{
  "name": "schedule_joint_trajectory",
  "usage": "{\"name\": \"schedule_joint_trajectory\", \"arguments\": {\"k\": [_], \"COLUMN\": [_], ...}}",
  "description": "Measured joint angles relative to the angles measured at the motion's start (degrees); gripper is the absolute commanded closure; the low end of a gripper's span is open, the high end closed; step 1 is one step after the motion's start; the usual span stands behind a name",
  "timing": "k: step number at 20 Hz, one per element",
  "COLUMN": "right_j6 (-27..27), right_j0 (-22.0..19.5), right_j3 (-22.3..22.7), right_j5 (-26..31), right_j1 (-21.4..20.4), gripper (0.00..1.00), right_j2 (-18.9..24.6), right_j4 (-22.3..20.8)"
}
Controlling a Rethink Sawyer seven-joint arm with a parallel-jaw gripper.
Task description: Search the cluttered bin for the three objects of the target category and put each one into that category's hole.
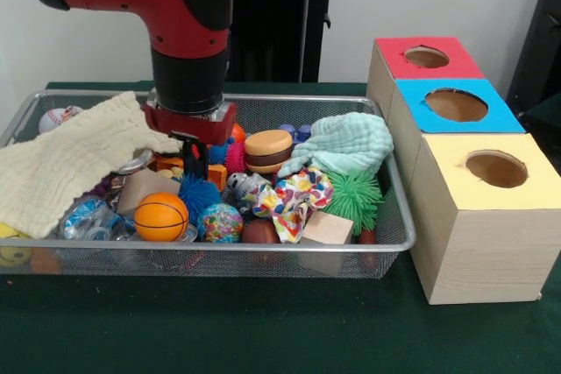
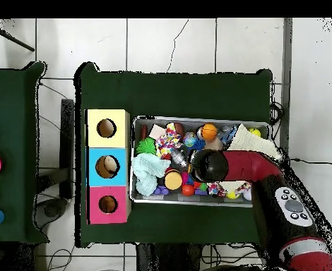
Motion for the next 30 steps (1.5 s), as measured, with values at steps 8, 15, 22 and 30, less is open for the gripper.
{"name": "schedule_joint_trajectory", "arguments": {"k": [8,15,22,30], "right_j6": [0.0,0.0,0.0,0.0], "right_j0": [2.7,5.6,8.4,10.6], "right_j3": [1.8,2.2,2.3,2.3], "right_j5": [0.0,0.0,0.0,-2.0], "right_j1": [-2.7,-3.4,-3.4,-3.2], "gripper": [1.0,1.0,0.0,0.0], "right_j2": [0.0,-0.9,-3.0,-8.3], "right_j4": [0.0,-0.1,-0.1,-0.1]}}
